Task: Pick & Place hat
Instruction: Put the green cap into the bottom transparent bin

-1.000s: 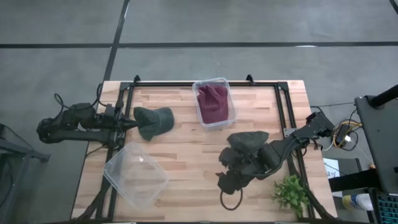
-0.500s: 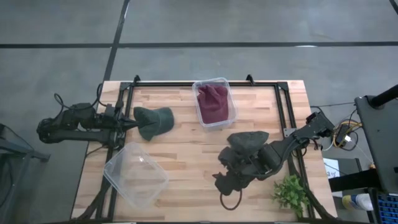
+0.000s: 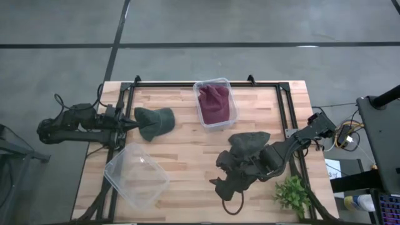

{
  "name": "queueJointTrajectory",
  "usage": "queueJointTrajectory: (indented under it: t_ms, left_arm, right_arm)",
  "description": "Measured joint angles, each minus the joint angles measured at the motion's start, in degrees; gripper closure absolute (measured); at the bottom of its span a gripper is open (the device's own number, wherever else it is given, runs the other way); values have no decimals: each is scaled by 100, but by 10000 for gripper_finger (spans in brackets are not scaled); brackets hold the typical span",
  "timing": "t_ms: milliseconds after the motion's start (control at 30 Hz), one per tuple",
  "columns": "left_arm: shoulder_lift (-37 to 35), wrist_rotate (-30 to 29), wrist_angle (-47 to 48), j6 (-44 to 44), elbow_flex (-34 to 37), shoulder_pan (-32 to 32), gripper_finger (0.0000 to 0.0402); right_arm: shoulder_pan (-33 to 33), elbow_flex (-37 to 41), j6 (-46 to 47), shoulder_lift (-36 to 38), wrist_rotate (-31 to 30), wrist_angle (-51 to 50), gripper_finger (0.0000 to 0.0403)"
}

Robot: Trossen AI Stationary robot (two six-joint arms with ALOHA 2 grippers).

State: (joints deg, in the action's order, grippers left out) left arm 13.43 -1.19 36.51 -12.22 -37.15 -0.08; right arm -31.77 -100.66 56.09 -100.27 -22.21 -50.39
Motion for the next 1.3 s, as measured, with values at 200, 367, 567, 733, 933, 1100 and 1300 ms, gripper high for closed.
queueJointTrajectory:
  t_ms: [200,367,567,733,933,1100,1300]
  left_arm:
    - [0,-2,-2,1,0,0,401]
    - [0,-4,-1,3,0,1,401]
    - [0,-20,-2,12,0,0,401]
    - [-2,-20,-2,16,0,1,401]
    - [-2,-17,-2,7,0,2,401]
    - [-2,-17,-2,-13,0,2,401]
    - [-2,-15,-2,-18,0,2,401]
  right_arm:
    - [-174,23,214,-69,12,0,69]
    - [-432,31,858,-375,23,-57,69]
    - [-675,44,1911,-934,99,-528,69]
    - [-773,44,2705,-1225,249,-1241,69]
    - [-774,37,2755,-1252,851,-2004,69]
    - [-774,37,2501,-1238,1146,-2261,69]
    - [-774,56,1828,-1237,1420,-2276,69]
